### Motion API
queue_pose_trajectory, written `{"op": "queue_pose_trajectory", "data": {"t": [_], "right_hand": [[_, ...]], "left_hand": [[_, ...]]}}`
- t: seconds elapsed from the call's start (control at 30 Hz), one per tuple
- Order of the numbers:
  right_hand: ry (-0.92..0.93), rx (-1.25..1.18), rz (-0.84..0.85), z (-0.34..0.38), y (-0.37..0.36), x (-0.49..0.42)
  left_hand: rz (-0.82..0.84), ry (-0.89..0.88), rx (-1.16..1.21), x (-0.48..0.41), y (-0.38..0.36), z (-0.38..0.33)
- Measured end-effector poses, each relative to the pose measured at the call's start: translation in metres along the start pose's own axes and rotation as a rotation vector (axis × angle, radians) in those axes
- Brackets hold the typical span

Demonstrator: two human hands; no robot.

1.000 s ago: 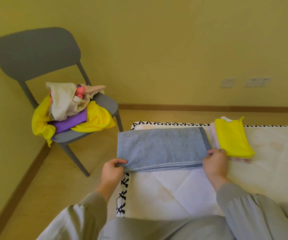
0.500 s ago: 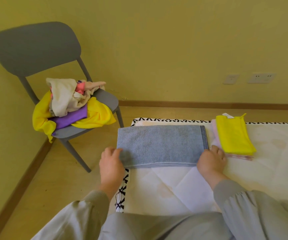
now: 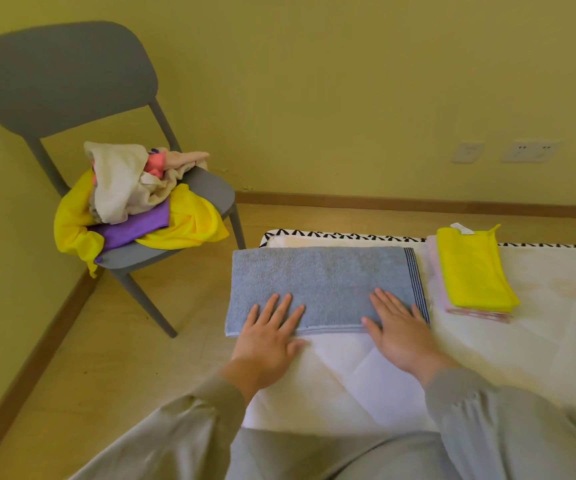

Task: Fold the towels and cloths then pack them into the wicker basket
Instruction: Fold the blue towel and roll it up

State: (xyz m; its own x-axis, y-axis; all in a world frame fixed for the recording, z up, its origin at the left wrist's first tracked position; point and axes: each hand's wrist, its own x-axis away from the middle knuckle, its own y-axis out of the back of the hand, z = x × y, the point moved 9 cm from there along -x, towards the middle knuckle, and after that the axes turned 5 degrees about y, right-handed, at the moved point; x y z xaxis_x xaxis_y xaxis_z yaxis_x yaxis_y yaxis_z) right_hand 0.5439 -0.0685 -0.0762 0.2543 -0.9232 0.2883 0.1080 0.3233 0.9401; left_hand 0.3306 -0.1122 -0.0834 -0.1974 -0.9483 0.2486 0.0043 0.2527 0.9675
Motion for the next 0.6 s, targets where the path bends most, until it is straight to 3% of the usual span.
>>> {"op": "queue_pose_trajectory", "data": {"t": [0.07,0.13,0.2,0.5,0.6], "right_hand": [[-0.033,-0.029,-0.258,-0.005,0.026,0.002],[-0.021,-0.115,-0.466,0.006,0.051,-0.004],[-0.001,-0.154,-0.553,0.024,0.064,-0.018],[0.194,0.06,-0.18,0.086,0.019,-0.095],[0.137,0.067,-0.207,0.059,0.014,-0.097]], "left_hand": [[-0.073,0.027,0.182,-0.001,0.02,0.003],[-0.25,0.081,0.424,-0.007,0.051,0.016],[-0.394,0.117,0.446,-0.02,0.074,0.027],[-0.153,0.17,0.161,-0.094,0.035,0.019],[-0.181,0.183,0.144,-0.094,0.026,0.022]]}}
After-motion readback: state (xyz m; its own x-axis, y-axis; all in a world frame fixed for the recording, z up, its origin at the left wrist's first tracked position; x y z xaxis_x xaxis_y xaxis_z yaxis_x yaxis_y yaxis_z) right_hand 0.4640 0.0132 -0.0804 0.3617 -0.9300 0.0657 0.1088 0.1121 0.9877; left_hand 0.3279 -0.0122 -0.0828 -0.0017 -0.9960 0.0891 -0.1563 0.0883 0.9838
